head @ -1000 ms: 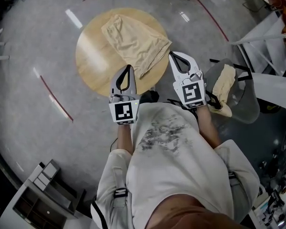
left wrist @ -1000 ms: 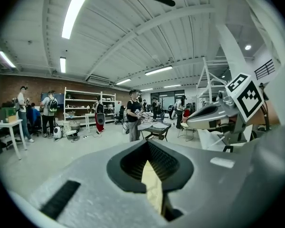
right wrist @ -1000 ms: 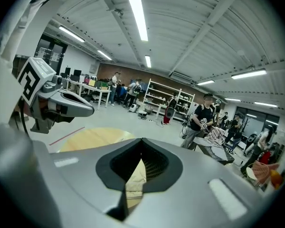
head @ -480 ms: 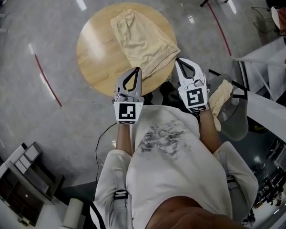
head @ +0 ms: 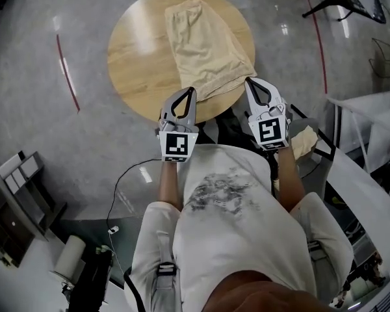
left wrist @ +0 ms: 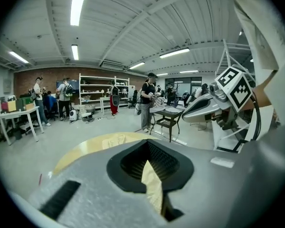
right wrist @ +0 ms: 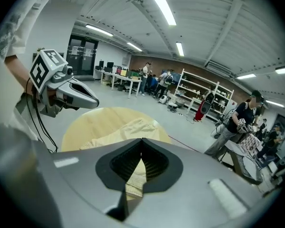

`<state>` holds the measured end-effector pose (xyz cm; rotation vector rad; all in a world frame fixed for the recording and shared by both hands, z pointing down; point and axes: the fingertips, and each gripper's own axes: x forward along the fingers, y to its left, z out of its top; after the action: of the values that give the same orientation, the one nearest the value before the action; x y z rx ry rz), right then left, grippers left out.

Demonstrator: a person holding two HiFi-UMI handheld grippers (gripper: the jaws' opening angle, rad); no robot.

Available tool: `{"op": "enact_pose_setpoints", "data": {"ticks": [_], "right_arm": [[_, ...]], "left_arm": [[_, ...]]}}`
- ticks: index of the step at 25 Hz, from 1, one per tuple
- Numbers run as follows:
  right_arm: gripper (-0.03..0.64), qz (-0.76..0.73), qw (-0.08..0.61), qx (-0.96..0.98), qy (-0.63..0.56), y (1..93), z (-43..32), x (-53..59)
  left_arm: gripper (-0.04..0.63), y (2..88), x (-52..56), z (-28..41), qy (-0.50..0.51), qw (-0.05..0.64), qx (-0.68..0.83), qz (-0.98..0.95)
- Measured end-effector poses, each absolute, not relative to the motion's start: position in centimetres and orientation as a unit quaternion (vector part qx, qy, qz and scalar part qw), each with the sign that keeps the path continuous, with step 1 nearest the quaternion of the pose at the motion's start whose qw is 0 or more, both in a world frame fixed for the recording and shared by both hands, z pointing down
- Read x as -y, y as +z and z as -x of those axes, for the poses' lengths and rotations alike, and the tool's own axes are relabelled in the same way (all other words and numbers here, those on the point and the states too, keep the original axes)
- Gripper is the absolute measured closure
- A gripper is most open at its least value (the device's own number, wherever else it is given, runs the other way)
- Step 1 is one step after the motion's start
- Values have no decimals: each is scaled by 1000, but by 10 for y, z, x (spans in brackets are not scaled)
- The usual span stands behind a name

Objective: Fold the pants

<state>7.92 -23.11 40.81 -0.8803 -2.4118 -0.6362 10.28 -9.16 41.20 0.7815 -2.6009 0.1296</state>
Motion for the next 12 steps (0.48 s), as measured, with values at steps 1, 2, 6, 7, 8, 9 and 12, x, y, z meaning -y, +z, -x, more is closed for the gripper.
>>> {"op": "enact_pose_setpoints", "data": {"ticks": [1,2,6,7,8,9,12], "right_arm": [[606,330,247,880,-235,413,-76,234],[606,338,247,876,-239,418,-74,237],[588,374,248,855,-261,439,-64,243],[588,383,249,849,-265,443,-62,244],[586,391,249,844,-269,447,-61,245],[584,398,249,840,-273,450,-60,246],[581,418,250,825,-285,462,-56,249]], "left_arm": [[588,417,94,-102,49,216,936,-275],[588,423,97,-102,51,221,935,-271],[588,449,105,-102,57,243,935,-252],[588,455,106,-102,58,249,935,-247],[588,460,107,-103,60,254,934,-243],[588,464,108,-103,61,259,934,-240],[586,481,111,-107,58,279,931,-229]]}}
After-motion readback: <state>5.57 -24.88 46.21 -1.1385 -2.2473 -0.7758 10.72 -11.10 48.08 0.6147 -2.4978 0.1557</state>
